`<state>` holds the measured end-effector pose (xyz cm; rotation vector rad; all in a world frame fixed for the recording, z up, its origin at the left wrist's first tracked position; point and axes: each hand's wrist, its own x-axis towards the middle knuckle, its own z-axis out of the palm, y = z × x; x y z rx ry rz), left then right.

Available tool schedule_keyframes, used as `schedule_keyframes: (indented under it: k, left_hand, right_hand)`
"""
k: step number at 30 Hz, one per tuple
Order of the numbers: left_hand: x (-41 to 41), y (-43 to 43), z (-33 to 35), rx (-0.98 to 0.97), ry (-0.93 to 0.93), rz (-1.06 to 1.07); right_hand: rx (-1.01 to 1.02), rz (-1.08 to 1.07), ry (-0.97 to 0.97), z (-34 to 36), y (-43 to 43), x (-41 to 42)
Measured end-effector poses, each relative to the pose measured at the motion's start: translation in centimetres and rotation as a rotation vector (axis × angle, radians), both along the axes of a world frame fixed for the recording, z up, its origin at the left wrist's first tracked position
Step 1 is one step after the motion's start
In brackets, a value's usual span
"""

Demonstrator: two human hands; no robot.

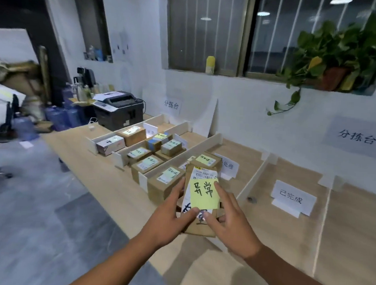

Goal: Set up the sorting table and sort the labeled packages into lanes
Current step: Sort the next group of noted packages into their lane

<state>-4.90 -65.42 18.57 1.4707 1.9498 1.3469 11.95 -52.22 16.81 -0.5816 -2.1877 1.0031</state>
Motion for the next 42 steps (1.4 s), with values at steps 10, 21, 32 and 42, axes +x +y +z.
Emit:
schedule_keyframes:
  k: [10, 21, 32, 42]
  left_hand:
    - [-22.9, -8.2, 2.3, -0.044, -0.008, 0.167]
    - [-42.8, -4.0, -1.7, -0.084, -0.043, 0.282]
    - [-64.0, 3.2, -2.3, -0.142, -0.071, 0.334]
    - [-84.5, 11.5, -8.5, -0.172, -0.096, 0.126]
  right_hand:
    - [0.09, 0.099, -0.051, 1.2, -5.6, -25.6]
    - [0.139, 0.133, -0.054, -2.8, -0.5, -46.9]
    - [0.024, 0.196, -0.123, -4.1, 6.7, -68.5]
    - [-0.075, -0.003, -0.207, -9.0, 11.9, -85.6]
